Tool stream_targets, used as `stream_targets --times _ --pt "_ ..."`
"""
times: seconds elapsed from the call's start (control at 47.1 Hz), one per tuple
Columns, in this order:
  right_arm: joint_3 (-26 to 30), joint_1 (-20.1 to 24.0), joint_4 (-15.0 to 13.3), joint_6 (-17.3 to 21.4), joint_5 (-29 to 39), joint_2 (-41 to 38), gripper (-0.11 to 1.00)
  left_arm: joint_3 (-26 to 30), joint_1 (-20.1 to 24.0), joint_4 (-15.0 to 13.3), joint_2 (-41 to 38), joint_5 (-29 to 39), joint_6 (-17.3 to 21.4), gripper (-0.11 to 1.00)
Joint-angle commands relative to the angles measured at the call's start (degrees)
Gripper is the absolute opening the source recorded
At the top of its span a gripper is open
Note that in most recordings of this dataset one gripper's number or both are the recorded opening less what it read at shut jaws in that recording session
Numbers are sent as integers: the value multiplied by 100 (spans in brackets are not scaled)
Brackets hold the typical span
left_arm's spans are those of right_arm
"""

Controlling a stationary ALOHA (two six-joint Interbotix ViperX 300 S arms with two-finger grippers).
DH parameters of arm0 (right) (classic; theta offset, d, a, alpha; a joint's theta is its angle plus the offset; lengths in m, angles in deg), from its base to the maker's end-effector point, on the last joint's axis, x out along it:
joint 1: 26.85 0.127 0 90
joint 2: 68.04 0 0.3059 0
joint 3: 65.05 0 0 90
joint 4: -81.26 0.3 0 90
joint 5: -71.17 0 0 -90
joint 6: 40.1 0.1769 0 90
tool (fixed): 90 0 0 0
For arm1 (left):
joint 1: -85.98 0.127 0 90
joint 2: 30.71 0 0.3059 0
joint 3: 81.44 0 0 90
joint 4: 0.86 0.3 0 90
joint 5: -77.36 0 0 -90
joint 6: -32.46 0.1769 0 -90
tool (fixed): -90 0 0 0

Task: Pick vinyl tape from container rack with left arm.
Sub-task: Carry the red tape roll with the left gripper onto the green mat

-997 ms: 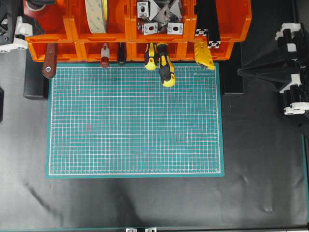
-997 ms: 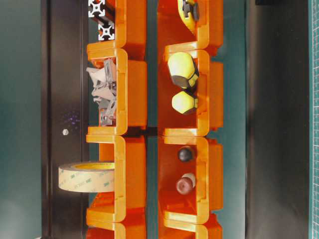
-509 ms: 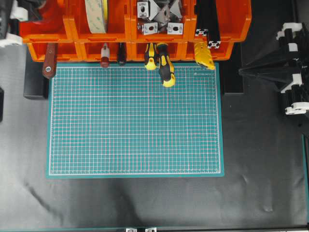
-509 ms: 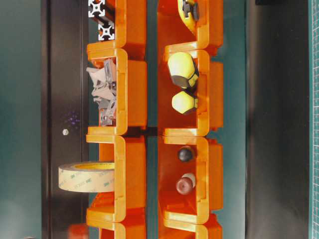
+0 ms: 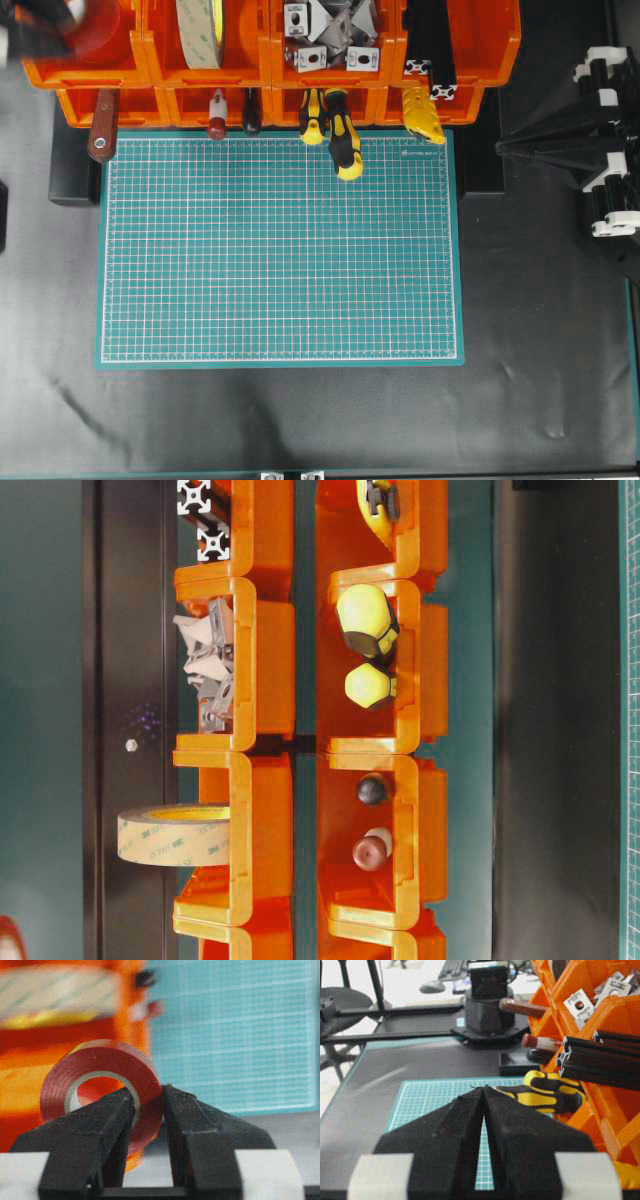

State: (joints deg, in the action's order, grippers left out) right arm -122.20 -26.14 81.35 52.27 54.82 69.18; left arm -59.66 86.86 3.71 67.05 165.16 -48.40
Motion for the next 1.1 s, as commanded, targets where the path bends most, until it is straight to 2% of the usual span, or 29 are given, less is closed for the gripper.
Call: stream_targets --times 0.0,0.106,0.233,0.361,0.445,0.615,0.742,1.082 --pt "185 9 18 -9 0 -18 1 123 -483 9 -18 -378 -316 20" --pt "176 9 18 0 -9 0 1 -70 -861 9 -70 -984 -861 20" --pt "176 9 18 0 0 53 1 -457 -1099 9 -211 -1485 -1248 20" --pt "185 9 18 0 53 141 1 -896 -1354 9 -343 -1978 -1292 20" --pt "185 9 18 0 185 211 1 -1178 -1494 9 -404 -2566 -1327 20" --pt "237 9 18 0 431 360 1 -1705 -1573 9 -466 -3472 -1380 20" --pt "255 9 18 0 501 413 1 -2004 -1635 0 -694 -3902 -1424 20" --pt "246 9 18 9 501 404 1 -2268 -1573 0 -1521 -4298 -1397 20"
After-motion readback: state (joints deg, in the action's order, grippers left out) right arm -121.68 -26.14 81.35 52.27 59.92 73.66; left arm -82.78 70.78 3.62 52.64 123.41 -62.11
